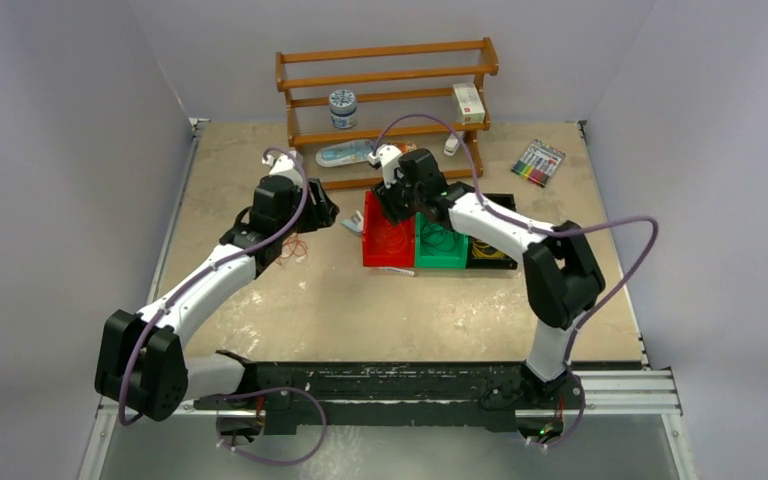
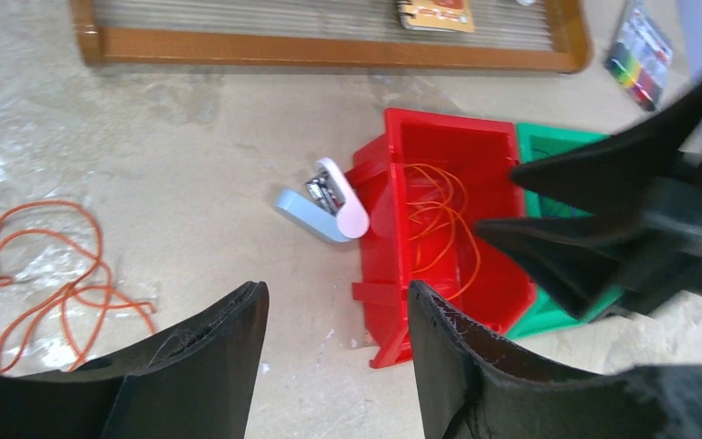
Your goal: Untangle the cables
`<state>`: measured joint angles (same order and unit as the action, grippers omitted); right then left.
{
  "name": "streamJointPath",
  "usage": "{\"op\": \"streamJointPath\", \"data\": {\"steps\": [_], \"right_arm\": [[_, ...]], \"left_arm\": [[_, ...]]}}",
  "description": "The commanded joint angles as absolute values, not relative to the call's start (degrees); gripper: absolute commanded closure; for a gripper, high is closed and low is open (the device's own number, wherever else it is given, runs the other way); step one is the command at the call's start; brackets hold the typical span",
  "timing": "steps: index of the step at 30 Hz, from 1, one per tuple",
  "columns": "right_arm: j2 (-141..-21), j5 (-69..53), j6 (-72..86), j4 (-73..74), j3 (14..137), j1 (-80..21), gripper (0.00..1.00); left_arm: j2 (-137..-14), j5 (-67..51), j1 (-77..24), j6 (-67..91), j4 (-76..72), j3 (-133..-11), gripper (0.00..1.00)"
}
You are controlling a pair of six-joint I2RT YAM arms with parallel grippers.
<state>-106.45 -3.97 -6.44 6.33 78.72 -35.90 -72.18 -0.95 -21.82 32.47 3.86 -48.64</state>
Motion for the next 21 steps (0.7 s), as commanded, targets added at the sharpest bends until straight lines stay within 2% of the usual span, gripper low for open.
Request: {"op": "streamJointPath", "data": {"steps": [1, 10, 16, 21], "right_arm": [[-97.97, -4.13, -5.19, 3.42, 76.81, -35.99, 0.47], [-89.34, -4.22, -1.78, -4.42, 70.06, -36.01, 0.45], [-90.07, -4.64, -1.73, -5.18, 69.34, -36.03, 0.45], [-90.52, -5.35, -1.67, -5.26, 69.13, -35.97, 0.45]], "left_arm": [[-70.23, 7.29, -21.84, 34.28, 5.53, -49.33, 0.42], [-70.80, 23.85, -19.48, 37.77, 13.71, -47.65, 0.47], [-71.44, 21.88, -12.59, 40.71, 11.38, -42.21, 0.49], [-73.06, 21.27, -11.60, 39.30, 10.77, -41.82, 0.50]]}}
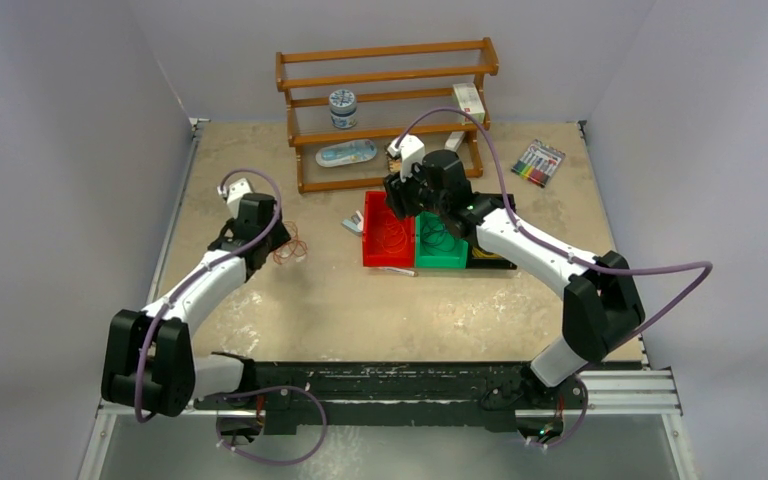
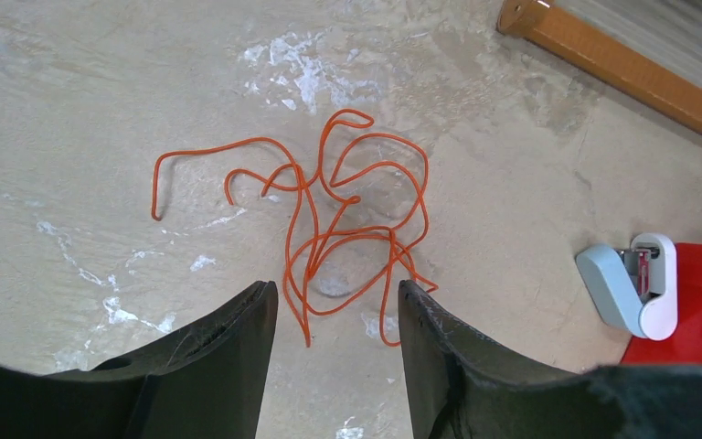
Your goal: Untangle the cables
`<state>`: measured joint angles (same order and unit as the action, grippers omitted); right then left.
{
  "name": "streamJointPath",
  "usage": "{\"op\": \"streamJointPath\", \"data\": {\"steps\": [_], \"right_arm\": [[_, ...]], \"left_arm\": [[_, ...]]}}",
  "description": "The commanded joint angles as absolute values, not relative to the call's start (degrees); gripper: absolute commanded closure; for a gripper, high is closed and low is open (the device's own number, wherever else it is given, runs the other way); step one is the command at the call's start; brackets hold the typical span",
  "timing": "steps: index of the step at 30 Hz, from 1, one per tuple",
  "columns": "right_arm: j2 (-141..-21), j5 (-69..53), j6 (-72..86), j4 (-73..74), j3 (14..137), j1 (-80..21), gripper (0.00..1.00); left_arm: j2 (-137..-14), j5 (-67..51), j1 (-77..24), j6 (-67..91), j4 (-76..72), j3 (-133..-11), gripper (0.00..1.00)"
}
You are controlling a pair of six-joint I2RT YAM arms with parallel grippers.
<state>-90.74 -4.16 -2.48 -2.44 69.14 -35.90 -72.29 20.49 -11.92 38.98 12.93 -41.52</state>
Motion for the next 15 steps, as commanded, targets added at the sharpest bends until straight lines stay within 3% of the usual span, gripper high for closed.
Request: {"op": "streamJointPath", "data": {"steps": [1, 9, 15], "right_arm": [[-90.60, -5.36, -1.73, -5.27, 69.09, -35.95, 0.45], [-90.81, -5.54, -1.79, -4.36, 69.76, -35.98, 0.45], [-90.70, -5.86, -1.89, -3.89, 70.05, -36.00, 0.46]], "left_arm": [[-73.53, 21.12, -11.60, 39.09, 10.57, -41.81, 0.50], [-77.94, 23.49, -11.43, 38.18, 8.78, -41.52, 0.51], [-80.16, 23.41, -11.43, 38.45, 5.32, -40.71, 0.64]]}}
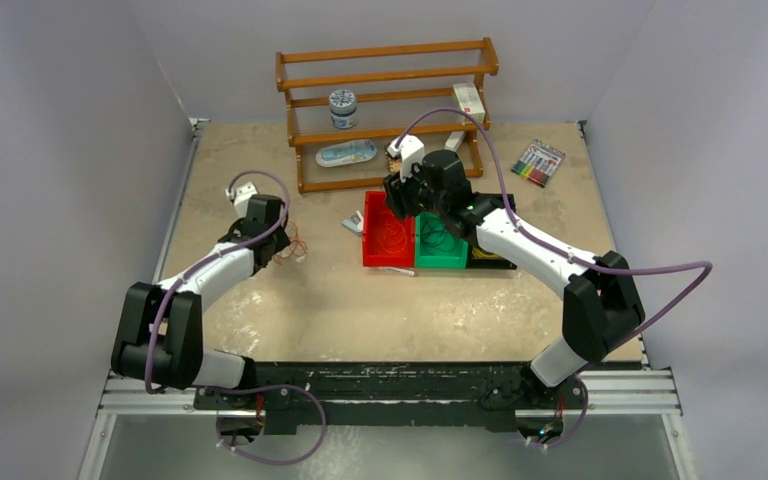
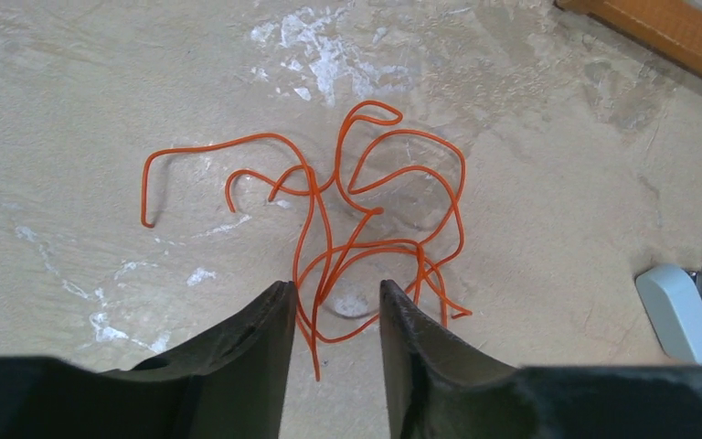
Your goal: Untangle the cables
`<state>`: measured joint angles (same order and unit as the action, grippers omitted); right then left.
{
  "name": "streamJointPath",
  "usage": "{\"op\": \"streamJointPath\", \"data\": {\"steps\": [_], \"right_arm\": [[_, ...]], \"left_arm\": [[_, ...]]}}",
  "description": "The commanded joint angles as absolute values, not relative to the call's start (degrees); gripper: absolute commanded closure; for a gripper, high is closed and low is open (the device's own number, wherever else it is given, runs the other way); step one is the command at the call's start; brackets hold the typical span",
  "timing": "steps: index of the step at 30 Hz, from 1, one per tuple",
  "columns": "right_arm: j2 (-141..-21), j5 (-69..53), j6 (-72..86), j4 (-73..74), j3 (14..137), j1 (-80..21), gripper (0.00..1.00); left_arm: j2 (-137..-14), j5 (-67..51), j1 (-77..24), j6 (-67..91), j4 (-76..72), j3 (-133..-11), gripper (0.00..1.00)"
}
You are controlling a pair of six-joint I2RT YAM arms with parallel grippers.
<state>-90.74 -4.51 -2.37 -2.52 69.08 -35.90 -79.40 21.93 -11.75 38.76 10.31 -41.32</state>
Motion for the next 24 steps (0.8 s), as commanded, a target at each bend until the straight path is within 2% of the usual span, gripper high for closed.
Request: {"op": "streamJointPath", "data": {"steps": [1, 4, 6, 10, 15, 18, 21, 24], "right_arm": [[-90.70, -5.95, -1.91, -3.92, 70.05, -36.01, 0.46], [-90.53, -6.19, -1.92, -4.06, 70.05, -35.99, 0.46], [-90.45, -6.45, -1.79, -4.09, 69.97, -35.95, 0.46], [-90.06, -6.68, -1.60, -4.31, 69.71, -36.00, 0.46], [-89.82, -6.42, -1.62, -4.60, 69.26, -36.02, 0.46], [-89.74, -6.43, -1.57, -4.71, 69.08, -36.01, 0.46], [-89.67, -6.42, -1.50, -4.74, 69.08, -35.98, 0.46], [-89.27, -6.33, -1.42, -5.03, 68.87, -35.97, 0.46]], "left_arm": [[-80.42, 23.43, -11.38, 38.42, 4.76, -40.70, 0.68], [-81.15, 23.67, -11.40, 38.15, 3.80, -40.69, 0.81], [-81.67, 24.09, -11.37, 38.05, 3.57, -40.69, 0.84], [-82.55, 24.69, -11.40, 37.90, 3.26, -40.54, 0.85], [-83.60, 25.23, -11.43, 37.88, 3.02, -39.82, 0.73], [-84.31, 25.36, -11.42, 37.75, 2.74, -39.82, 0.72], [-84.25, 25.16, -11.42, 37.71, 2.48, -39.80, 0.77], [-82.61, 25.05, -11.43, 37.57, 2.88, -39.97, 0.88]]}}
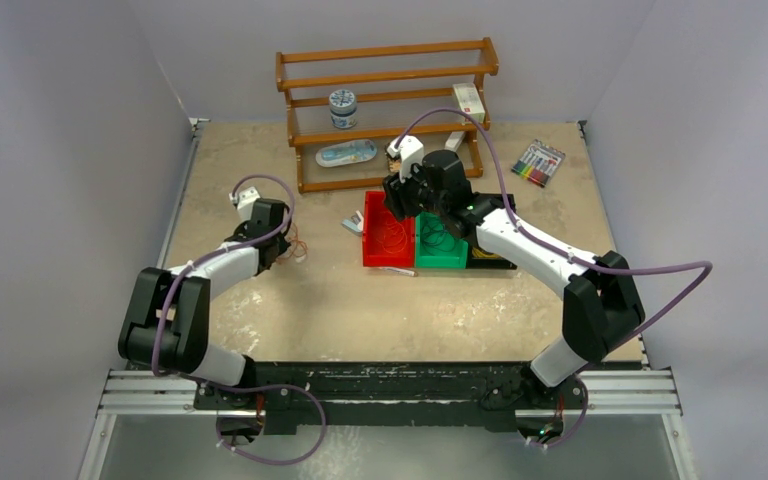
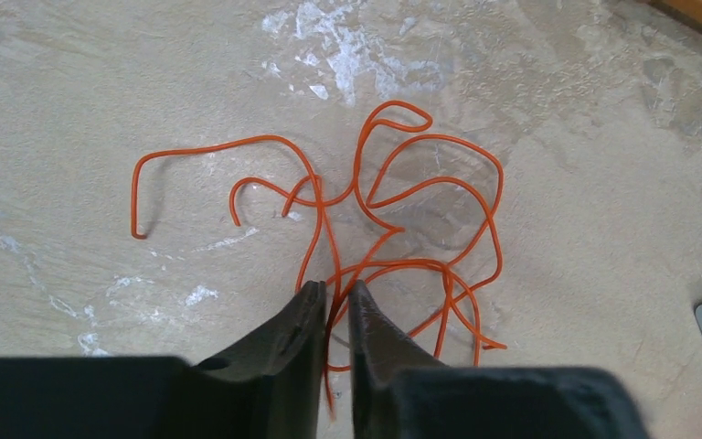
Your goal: Untangle the cables
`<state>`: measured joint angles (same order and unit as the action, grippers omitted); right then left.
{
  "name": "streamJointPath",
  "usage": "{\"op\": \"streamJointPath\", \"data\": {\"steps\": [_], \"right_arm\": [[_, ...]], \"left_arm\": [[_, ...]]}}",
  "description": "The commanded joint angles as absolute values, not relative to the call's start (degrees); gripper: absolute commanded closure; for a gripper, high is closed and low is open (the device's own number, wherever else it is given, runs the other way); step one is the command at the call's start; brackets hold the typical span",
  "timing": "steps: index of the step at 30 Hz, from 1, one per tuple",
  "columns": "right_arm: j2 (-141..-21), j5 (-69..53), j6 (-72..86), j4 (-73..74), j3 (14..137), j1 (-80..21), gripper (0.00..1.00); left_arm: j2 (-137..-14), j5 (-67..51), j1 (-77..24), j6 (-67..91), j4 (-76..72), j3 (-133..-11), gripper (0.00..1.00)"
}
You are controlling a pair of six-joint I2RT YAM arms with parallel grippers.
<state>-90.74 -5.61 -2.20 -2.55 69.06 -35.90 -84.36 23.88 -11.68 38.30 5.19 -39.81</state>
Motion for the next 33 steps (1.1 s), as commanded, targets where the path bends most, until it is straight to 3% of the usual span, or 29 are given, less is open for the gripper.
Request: {"op": "streamJointPath", "data": {"steps": [1, 4, 10, 16, 24, 33], "right_arm": [[-89.07, -6.25, -1.45, -5.20, 68.71, -35.97, 0.46], [-88.34, -6.09, -0.94, -6.42, 68.03, -35.99, 0.46], [-85.59, -7.10, 4.04, -13.73, 63.36, -36.03, 0.44], [-83.77, -13.04, 11.15, -24.90, 58.56, -36.01, 0.42], [-85.87, -22.32, 17.84, -37.03, 57.92, -35.97, 0.30], [-91.56, -29.72, 21.22, -41.67, 63.26, -36.99, 0.28]], "left_arm": [[-81.66, 25.05, -11.43, 37.42, 3.25, -40.02, 0.92], [-77.74, 25.16, -11.47, 37.01, 4.85, -40.61, 1.00], [-68.16, 29.72, -14.29, 34.23, 10.79, -45.25, 1.00], [-62.43, 21.69, -14.59, 31.82, 13.67, -50.47, 1.00], [-60.81, 4.63, -15.19, 28.46, 14.24, -57.54, 1.00], [-60.89, 1.52, -17.18, 28.18, 15.87, -62.22, 1.00]]}}
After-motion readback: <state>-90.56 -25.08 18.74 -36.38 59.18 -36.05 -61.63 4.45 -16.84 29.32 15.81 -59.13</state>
